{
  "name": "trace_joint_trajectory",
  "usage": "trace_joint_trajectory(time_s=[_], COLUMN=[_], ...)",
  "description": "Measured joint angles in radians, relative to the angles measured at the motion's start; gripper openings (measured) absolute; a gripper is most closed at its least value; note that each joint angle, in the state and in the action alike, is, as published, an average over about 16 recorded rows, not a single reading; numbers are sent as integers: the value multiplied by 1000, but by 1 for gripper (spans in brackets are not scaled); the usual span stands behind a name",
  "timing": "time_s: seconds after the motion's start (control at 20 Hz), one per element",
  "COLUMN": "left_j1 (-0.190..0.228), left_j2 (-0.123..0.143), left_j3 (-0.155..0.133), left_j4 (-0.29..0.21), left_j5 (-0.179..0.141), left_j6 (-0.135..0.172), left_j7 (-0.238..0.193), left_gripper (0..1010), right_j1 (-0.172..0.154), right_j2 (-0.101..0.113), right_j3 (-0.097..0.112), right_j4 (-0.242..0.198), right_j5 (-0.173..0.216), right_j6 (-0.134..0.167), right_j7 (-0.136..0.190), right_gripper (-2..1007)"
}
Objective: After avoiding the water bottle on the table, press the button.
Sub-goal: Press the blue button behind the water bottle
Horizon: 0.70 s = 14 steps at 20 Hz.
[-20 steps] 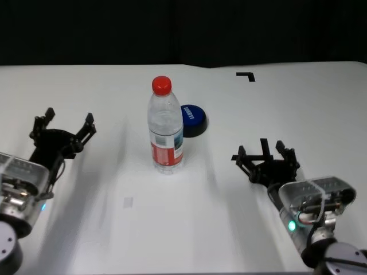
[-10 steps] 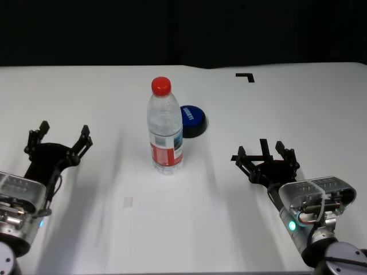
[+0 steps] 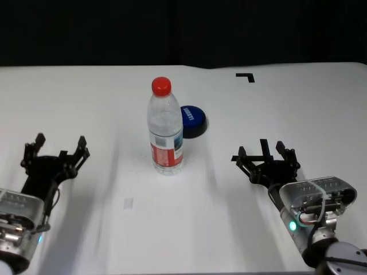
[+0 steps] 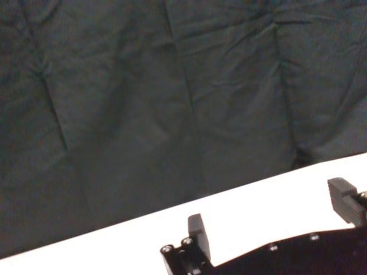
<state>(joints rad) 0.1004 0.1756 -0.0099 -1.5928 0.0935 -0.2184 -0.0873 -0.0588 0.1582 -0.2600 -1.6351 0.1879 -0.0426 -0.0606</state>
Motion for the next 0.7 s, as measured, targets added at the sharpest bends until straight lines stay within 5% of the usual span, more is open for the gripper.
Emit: trace_joint_trajectory(time_s=[0.7], left_j1=[71], left_j2=[-26], left_j3=[-17], left_j4=[-47], left_j5=[5], left_j6=[-1], left_j7=[8], left_gripper=[1003], right_j1=[0], right_j2=[0], right_j3=[0], right_j4=[0], right_j5=[0], right_j6=[0], right_j7=[0], right_gripper=[1003])
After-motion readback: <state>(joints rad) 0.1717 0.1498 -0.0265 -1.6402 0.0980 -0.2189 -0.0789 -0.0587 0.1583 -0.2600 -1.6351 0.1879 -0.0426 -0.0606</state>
